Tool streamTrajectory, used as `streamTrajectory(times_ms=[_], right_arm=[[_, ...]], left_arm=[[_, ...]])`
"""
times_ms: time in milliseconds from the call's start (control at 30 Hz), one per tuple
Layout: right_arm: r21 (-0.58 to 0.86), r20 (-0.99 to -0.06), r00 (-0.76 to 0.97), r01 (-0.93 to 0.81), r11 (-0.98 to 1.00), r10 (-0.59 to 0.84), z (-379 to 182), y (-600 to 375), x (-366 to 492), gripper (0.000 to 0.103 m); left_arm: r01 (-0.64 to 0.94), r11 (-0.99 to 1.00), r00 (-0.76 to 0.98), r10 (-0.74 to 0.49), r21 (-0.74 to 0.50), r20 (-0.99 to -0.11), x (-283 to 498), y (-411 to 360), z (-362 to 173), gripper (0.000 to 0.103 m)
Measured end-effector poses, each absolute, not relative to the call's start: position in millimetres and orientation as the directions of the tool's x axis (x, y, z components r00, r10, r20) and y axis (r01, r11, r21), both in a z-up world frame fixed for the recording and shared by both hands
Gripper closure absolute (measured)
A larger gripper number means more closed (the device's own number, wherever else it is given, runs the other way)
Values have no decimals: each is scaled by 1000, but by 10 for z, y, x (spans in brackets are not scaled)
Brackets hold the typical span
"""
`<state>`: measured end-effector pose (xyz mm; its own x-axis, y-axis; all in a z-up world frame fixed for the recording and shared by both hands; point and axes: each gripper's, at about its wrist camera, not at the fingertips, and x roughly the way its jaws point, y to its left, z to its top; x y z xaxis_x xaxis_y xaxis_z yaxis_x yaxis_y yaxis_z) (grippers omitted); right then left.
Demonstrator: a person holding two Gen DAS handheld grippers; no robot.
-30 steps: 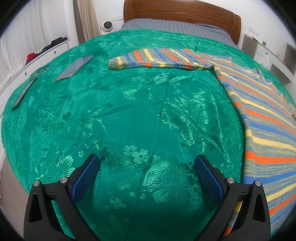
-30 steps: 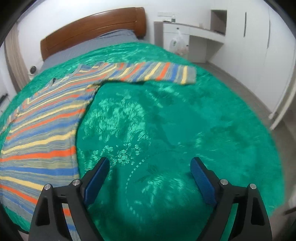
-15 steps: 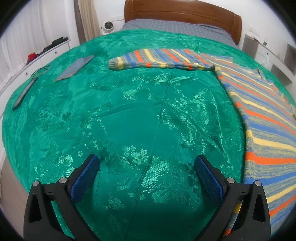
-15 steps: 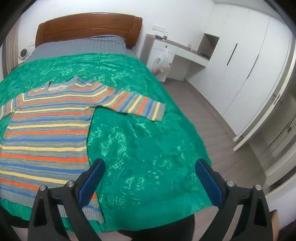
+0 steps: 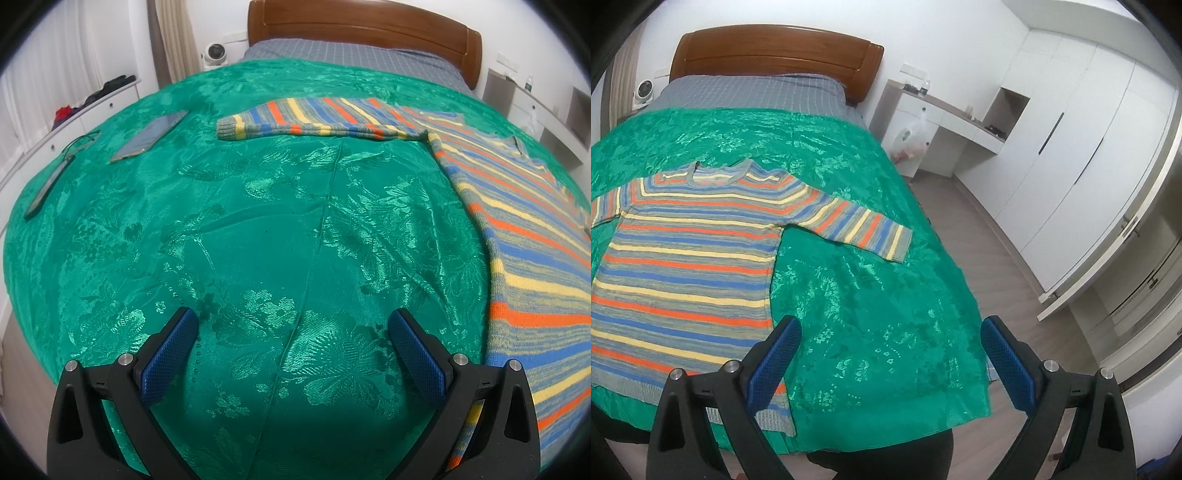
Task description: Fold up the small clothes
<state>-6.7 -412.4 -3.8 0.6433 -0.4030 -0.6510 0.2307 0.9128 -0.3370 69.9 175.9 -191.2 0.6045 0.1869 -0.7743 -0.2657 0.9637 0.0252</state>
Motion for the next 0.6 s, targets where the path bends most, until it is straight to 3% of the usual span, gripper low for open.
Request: streamTrajectory(times_ms=[600], right_arm=[[-365, -653, 628, 228, 903, -423, -75, -4137, -41, 6]], left_arm=[[-266, 964, 605, 188, 26, -774, 700, 1756, -1914, 0]])
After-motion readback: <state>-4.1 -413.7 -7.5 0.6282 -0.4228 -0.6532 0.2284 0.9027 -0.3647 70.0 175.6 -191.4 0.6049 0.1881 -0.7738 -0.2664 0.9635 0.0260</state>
